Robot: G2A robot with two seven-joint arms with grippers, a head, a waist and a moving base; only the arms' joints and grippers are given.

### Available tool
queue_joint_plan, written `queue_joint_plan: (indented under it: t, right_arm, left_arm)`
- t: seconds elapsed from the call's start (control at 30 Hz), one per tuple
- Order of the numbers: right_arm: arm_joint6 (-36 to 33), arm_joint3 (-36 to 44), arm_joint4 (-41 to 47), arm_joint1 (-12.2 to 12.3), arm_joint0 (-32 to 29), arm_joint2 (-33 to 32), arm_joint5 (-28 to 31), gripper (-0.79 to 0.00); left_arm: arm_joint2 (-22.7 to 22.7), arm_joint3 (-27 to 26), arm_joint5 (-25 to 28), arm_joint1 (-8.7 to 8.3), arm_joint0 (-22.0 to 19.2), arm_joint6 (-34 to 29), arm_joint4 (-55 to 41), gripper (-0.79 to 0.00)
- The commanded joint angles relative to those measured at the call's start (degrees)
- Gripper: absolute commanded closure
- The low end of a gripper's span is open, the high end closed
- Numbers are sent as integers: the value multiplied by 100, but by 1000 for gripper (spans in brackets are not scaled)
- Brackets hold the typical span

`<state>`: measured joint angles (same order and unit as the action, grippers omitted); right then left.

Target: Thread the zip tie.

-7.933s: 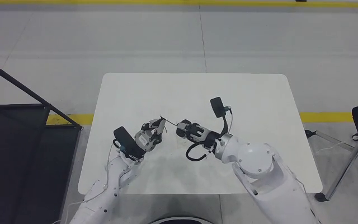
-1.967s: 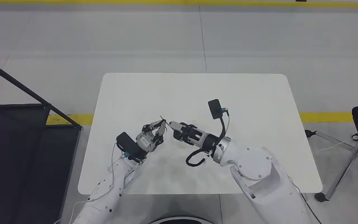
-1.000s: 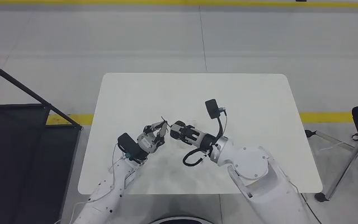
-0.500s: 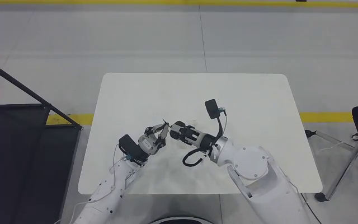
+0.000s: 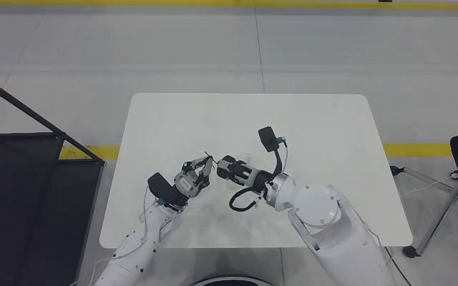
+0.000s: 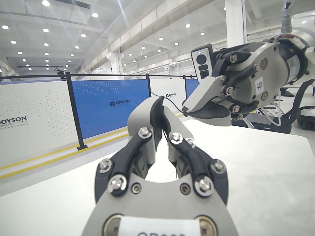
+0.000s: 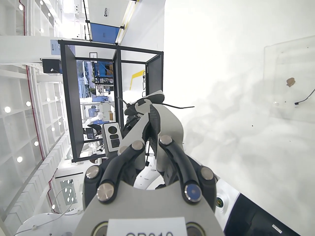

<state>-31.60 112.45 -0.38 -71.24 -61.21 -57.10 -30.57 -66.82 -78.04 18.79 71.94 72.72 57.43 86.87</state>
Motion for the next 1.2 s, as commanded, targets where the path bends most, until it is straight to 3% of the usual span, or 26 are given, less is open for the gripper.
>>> queue_joint_plan:
  t: [0.0,1.17]
  right_arm:
    - [2,-4,-6,-4,10,8,-11,0]
    - [34,128,348,20,-425,-416,696,0]
  left_arm:
    - [0,0,0,0,0,0,1,0]
    - [4,-135,-215,-50,70,126,589,0]
